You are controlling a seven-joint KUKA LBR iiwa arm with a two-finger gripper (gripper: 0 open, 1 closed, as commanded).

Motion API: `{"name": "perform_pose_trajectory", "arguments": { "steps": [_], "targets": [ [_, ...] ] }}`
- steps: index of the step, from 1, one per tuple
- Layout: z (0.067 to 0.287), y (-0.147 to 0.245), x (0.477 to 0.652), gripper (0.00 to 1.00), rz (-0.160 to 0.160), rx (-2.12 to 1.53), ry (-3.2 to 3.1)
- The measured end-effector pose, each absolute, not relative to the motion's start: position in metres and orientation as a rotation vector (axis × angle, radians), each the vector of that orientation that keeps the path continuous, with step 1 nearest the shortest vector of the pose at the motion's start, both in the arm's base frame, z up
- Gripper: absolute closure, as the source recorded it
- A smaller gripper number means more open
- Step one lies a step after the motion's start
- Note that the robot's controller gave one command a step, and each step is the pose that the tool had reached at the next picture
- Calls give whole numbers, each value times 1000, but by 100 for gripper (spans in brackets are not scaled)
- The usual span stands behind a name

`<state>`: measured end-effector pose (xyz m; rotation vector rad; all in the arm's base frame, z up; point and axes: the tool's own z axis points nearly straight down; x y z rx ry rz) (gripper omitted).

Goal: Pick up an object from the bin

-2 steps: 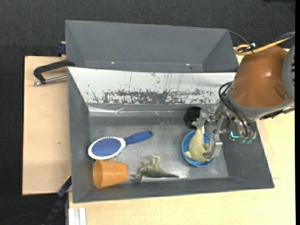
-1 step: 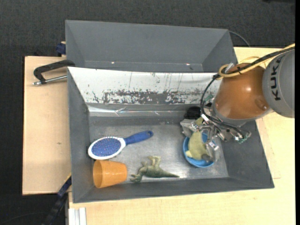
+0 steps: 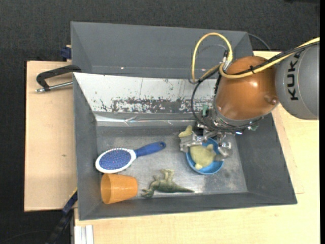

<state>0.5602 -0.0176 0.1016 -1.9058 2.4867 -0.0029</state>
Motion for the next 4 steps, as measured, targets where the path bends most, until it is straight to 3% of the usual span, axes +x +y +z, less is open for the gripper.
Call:
{"name": "perform_pose_trajectory", "arguments": {
  "steps": [1,2,3,4],
  "targets": [
    [117,11,561,0,-2,-2020,2396],
    [71,-57,566,0,-1,-2255,2185],
    [72,-55,568,0,1,-2249,2188],
    [73,-55,568,100,1,-2249,2188]
  ]
}}
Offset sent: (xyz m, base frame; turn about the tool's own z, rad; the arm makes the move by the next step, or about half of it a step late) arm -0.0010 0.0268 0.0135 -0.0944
